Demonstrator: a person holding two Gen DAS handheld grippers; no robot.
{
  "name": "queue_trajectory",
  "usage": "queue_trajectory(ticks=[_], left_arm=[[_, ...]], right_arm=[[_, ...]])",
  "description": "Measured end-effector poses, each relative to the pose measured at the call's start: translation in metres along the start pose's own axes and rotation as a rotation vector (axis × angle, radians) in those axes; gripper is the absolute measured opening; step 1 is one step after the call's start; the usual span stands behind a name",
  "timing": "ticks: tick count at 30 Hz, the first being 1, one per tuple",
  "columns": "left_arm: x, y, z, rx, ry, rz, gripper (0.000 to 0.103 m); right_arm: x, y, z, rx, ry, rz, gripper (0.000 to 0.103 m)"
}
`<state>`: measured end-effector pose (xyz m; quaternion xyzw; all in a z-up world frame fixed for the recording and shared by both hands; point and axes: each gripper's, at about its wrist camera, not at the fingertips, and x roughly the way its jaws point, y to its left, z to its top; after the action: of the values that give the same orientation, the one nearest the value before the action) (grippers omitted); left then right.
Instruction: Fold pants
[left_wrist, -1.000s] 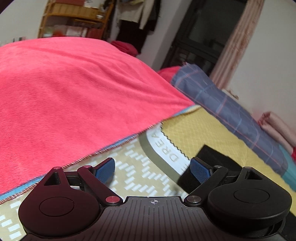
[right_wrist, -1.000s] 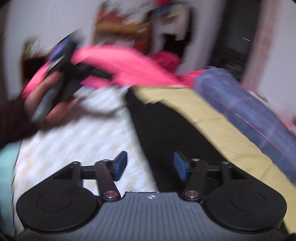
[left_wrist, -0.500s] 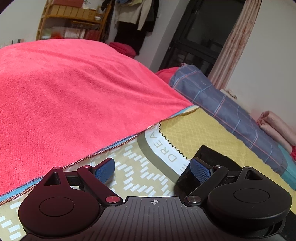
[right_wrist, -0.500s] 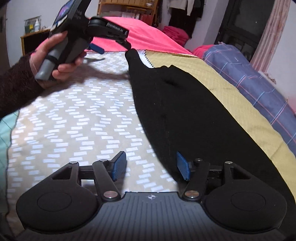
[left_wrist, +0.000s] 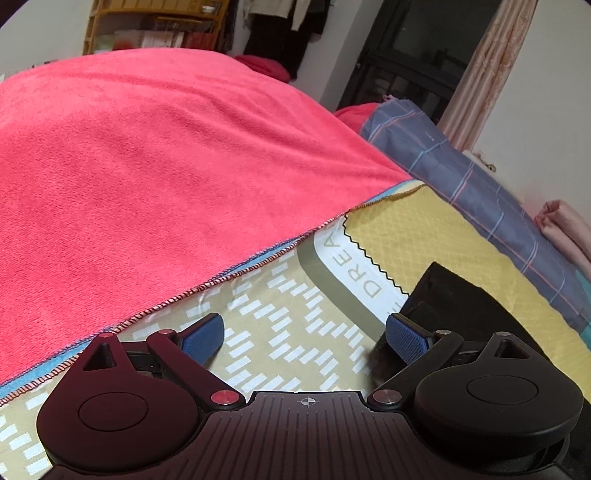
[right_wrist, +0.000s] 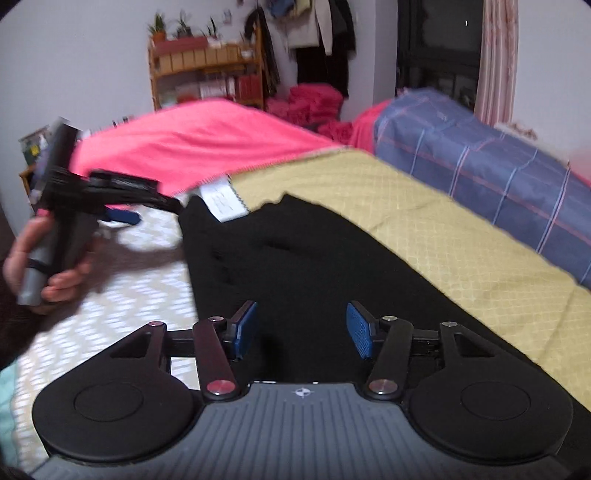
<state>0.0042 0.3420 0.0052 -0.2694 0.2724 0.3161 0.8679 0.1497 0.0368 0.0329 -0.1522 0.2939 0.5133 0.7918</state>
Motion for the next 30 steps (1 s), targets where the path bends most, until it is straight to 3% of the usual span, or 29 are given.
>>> queue_trajectory(ticks=[3,6,7,8,9,10,11,13,18,19,20,22,23,24,26,28,30], left_arm=[[0.0,0.0,0.0,0.004,0.001,0.0,0.103],[0.0,0.001,0.0,-0.002,0.002,-0.007,0.103],[-0.001,0.001,0.0,-0.004,0.002,-0.009,0.103],[-0.001,0.002,0.0,-0.007,0.001,-0.011,0.103],[-0.001,0.002,0.0,-0.008,0.0,-0.012,0.103],[-0.001,0.002,0.0,-0.008,-0.001,-0.012,0.103],[-0.001,0.002,0.0,-0.008,-0.001,-0.012,0.103],[-0.003,0.003,0.0,-0.008,-0.011,-0.012,0.103],[-0.008,0.005,0.0,-0.023,-0.039,-0.02,0.103],[-0.008,0.005,0.0,-0.022,-0.037,-0.019,0.103],[-0.007,0.005,0.0,-0.021,-0.033,-0.017,0.103],[-0.005,0.004,0.0,-0.018,-0.026,-0.018,0.103],[-0.006,0.004,0.0,-0.018,-0.028,-0.018,0.103],[-0.006,0.004,0.0,-0.018,-0.033,-0.017,0.103],[-0.007,0.003,0.0,-0.016,-0.036,-0.017,0.103],[-0.005,0.001,-0.001,-0.008,-0.03,-0.014,0.103],[-0.005,0.0,-0.001,-0.003,-0.029,-0.014,0.103]], right_arm=[[0.038,-0.01,-0.004,0.067,0.058,0.012,0.059],[0.062,-0.015,-0.015,0.188,0.15,0.082,0.058],[0.06,-0.011,-0.018,0.177,0.136,0.068,0.055],[0.057,-0.004,-0.019,0.139,0.126,0.05,0.05],[0.054,0.001,-0.02,0.111,0.122,0.039,0.027],[0.052,0.006,-0.019,0.093,0.119,0.032,0.012],[0.048,0.011,-0.017,0.069,0.113,0.018,0.012],[0.034,0.02,-0.009,-0.013,0.044,-0.045,0.009],[-0.014,0.013,0.018,-0.065,-0.262,-0.254,0.009],[-0.013,0.015,0.013,-0.106,-0.296,-0.315,0.01],[-0.002,0.016,0.007,-0.15,-0.268,-0.37,0.011],[0.038,0.01,-0.005,-0.216,0.003,-0.385,0.012],[0.049,0.009,-0.012,-0.233,0.072,-0.394,0.012],[0.049,0.011,-0.016,-0.252,0.055,-0.408,0.013],[0.045,0.015,-0.012,-0.254,0.002,-0.397,0.029],[0.041,0.014,0.002,-0.206,-0.051,-0.36,0.066],[0.04,0.012,0.019,-0.154,-0.113,-0.308,0.069]])
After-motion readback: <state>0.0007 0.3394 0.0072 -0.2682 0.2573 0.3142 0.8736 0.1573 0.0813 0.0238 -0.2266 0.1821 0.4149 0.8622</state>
